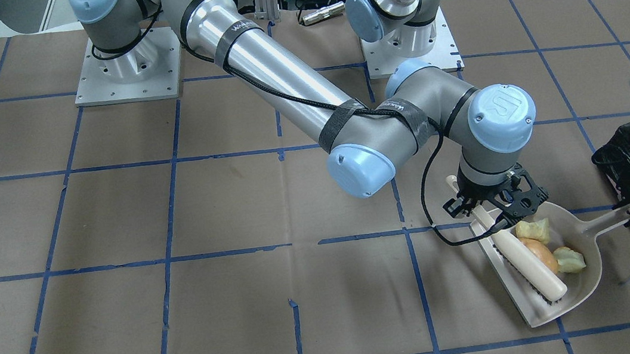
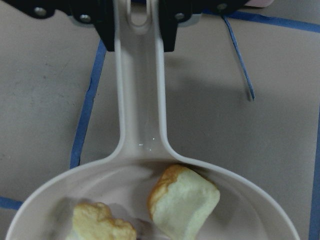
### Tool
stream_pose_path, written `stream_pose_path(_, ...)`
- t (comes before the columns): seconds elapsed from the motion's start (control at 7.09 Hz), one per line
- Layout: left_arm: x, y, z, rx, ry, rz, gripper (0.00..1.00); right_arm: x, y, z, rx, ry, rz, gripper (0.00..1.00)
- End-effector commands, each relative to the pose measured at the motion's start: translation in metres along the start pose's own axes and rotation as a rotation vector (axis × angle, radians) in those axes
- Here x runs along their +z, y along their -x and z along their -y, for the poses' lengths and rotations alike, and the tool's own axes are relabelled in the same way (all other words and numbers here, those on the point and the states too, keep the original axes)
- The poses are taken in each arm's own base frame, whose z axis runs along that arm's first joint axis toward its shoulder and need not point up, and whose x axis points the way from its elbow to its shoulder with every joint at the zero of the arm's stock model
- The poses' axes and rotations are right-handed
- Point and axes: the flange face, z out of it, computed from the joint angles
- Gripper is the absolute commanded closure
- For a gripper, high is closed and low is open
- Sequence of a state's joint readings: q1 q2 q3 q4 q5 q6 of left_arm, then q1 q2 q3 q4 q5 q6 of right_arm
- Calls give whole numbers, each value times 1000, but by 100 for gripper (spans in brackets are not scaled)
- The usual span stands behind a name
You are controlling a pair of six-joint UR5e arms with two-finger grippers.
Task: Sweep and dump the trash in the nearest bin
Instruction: 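Sweep the bread pieces into the dustpan with the right gripper's brush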
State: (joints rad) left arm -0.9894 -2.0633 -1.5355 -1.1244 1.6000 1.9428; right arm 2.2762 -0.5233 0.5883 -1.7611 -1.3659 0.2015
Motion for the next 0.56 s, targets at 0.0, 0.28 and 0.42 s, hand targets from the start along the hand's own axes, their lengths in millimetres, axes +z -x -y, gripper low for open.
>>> stream_pose_path(0.0, 0, -1, 0, -1, -2, -1, 99, -4, 2, -1, -62, -12, 1, 96)
stream_pose_path(0.28, 2, -5, 4, -5, -20, -4, 99, 0, -11, 2, -15, -7, -23, 95)
stream_pose_path(0.42, 0, -7, 5, -20, -38, 0, 99, -2, -14, -1, -10, -2, -47, 95)
